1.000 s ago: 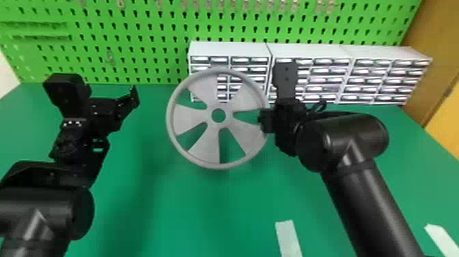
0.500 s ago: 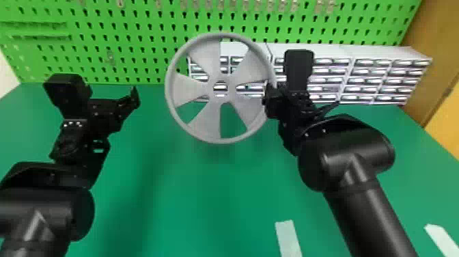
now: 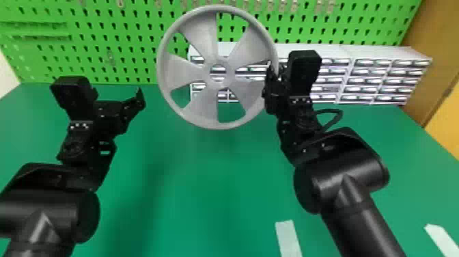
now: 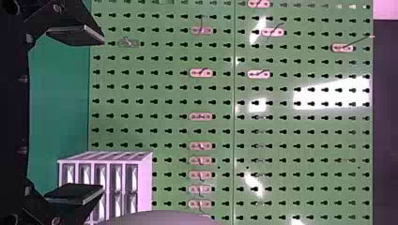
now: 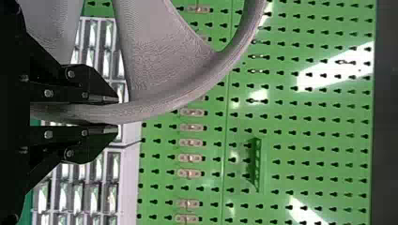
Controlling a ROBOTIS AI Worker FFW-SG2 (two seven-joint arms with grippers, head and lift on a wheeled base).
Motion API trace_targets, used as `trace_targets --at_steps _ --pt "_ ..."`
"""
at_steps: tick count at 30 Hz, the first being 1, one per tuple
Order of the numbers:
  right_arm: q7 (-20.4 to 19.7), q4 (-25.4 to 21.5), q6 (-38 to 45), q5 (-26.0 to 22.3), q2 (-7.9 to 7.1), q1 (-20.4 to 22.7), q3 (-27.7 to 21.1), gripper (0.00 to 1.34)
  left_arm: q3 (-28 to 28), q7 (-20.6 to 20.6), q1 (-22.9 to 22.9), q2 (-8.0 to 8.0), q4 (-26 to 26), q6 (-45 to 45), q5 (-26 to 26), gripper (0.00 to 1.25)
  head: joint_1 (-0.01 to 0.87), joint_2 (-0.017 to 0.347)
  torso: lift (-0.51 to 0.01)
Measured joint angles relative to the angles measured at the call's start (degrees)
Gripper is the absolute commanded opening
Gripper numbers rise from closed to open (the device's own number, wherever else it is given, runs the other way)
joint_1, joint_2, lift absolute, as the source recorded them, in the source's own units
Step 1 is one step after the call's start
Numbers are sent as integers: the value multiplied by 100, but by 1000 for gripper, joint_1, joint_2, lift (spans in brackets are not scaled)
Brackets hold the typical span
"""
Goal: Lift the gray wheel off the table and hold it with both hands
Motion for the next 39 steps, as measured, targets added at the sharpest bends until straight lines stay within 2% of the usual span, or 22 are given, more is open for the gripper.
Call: trace_targets --at_steps 13,19,27,34,39 --pt "0 346 -1491 214 -22 170 48 241 -94 98 62 -41 0 6 187 1080 711 15 -98" --pt "0 455 -1932 244 -43 239 64 238 -95 100 96 -89 -5 6 192 1080 711 15 -98" --pt "-7 573 -2245 383 -26 313 63 230 -88 141 158 -140 -44 6 183 1078 711 15 -98" --pt "-9 648 -2392 504 -11 362 56 229 -88 402 392 -202 -243 6 176 1080 711 15 -98" --pt "-9 670 -2435 517 -5 393 54 229 -92 447 532 -224 -349 6 213 1078 711 15 -98"
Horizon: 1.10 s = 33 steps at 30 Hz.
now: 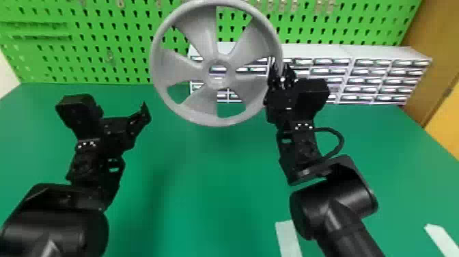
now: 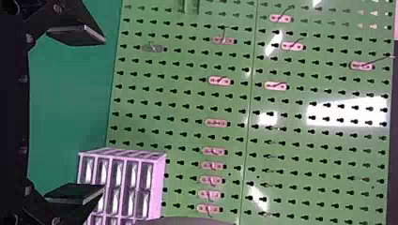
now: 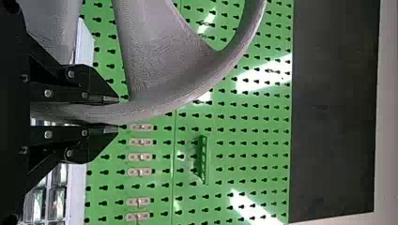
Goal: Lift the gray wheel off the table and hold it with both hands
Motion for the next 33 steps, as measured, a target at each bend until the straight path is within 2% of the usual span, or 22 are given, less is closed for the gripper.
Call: trace_targets --at_steps 13,19,25,33 --pt "0 38 -12 11 -23 15 -3 229 -223 100 301 -6 -379 7 126 1078 711 15 -98" --pt "-7 39 -10 21 -23 16 -49 229 -582 445 505 -13 -516 -209 252 1077 711 15 -98" --pt "-9 39 -10 42 -23 -10 -49 229 -1003 1013 673 -17 -525 -780 303 1075 711 15 -98" --pt "-104 39 -40 47 -23 -18 5 229 -1261 1239 644 -38 -360 -1240 233 1075 711 15 -98"
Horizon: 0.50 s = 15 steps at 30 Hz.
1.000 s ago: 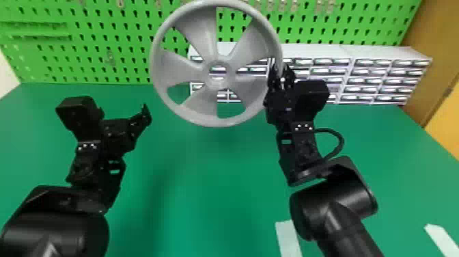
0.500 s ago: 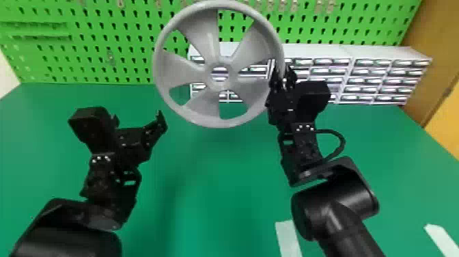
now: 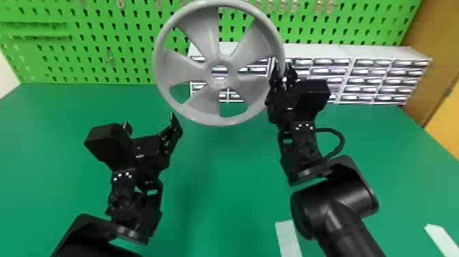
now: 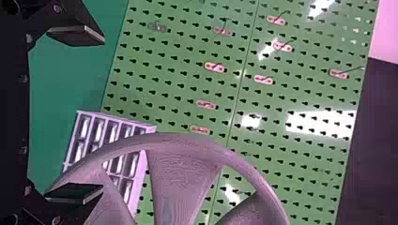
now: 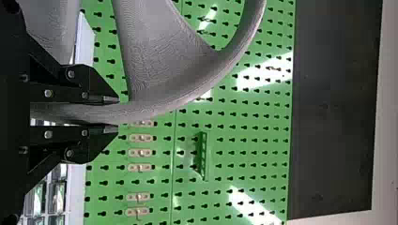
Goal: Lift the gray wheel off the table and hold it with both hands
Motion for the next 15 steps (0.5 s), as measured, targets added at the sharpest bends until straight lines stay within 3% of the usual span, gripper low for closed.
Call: trace_targets --at_steps 15 --pt "-220 0 -189 -52 -36 75 378 229 -60 185 -288 -11 354 -341 -55 1075 711 15 -98"
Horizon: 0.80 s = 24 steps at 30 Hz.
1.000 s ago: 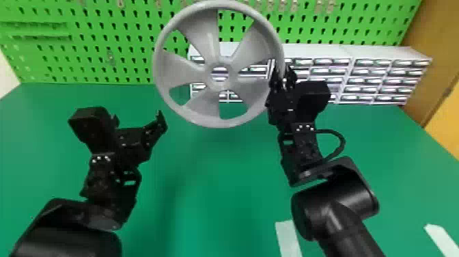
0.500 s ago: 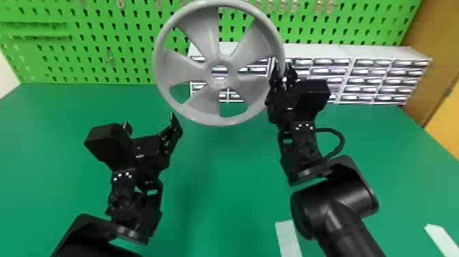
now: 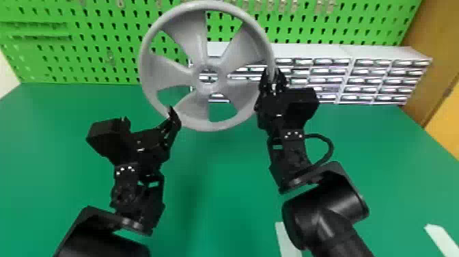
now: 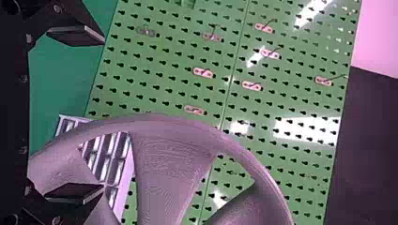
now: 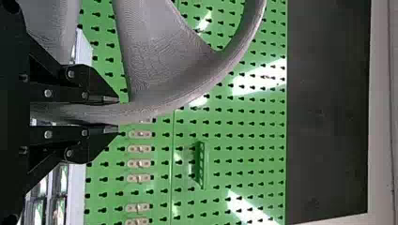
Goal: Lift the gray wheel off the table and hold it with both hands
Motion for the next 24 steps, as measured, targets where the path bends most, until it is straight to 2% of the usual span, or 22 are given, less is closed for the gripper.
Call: trace_targets --at_steps 8,24 --pt "-1 0 0 -20 -16 -19 63 229 -25 144 -69 -36 158 -188 -49 1078 711 15 -98" --pt "-1 0 -22 -52 -17 -49 171 229 104 165 -373 -92 638 -453 -111 1075 711 15 -98"
